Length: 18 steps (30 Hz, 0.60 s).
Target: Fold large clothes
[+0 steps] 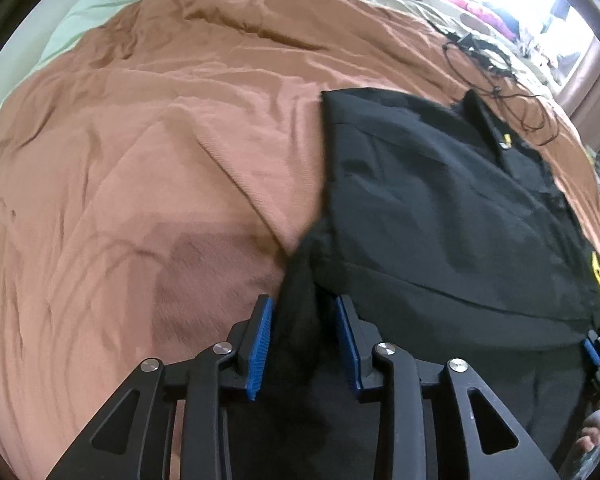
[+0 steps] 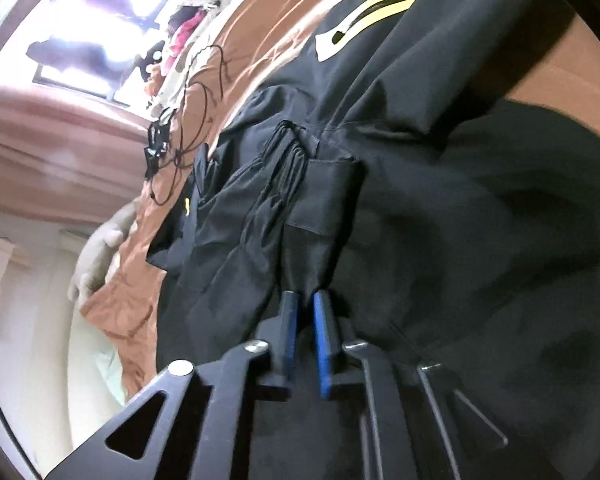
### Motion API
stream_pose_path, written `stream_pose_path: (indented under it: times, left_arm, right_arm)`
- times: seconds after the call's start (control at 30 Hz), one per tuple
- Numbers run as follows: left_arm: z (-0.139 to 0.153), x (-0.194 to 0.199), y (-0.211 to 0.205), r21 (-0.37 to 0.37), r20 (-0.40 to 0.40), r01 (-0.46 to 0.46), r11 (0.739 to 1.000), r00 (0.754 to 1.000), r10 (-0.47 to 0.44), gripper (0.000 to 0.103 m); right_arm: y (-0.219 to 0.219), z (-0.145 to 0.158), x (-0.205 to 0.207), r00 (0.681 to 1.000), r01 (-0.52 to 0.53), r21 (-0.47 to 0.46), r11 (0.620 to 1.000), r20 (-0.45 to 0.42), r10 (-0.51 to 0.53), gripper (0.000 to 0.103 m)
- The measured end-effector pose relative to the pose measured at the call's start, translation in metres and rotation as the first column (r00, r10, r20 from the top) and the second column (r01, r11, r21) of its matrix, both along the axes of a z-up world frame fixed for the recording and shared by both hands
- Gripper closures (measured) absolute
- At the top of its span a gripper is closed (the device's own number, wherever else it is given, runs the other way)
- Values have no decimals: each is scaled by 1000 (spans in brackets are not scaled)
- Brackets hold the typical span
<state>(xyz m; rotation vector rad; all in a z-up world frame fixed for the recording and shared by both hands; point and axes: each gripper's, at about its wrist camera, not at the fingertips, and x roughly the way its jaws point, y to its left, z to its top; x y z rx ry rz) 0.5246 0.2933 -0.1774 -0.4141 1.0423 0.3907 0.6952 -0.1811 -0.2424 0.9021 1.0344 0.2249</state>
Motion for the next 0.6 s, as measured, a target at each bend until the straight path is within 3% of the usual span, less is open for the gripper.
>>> stream_pose_path:
  times: [0.07, 0.13, 0.17, 0.37, 0.6]
  left_arm:
    - [13, -3, -14, 2, 28, 11, 1000, 1000, -11, 47]
    - [28, -7, -29, -4, 80, 32, 999, 996, -31, 27]
    - [34, -9, -35, -6, 99, 39, 999, 994, -38, 24]
    - [66, -14, -79, -11, 173, 80, 997, 982, -77, 23]
    - [83, -20, -131, -29, 230, 126, 992, 966, -116, 23]
  right_arm:
    - [-11, 9, -6, 1000, 18, -6, 1000, 5, -17, 55]
    - [-25, 21, -11, 999, 32, -15, 999, 16, -32, 45]
    - [-33, 27, -13, 999, 37, -22, 999, 28, -36, 44]
    - [-90, 61, -24, 992, 87, -92, 992, 103, -77, 44]
    - [-149, 75, -31, 977, 174, -122, 977, 145, -156, 44]
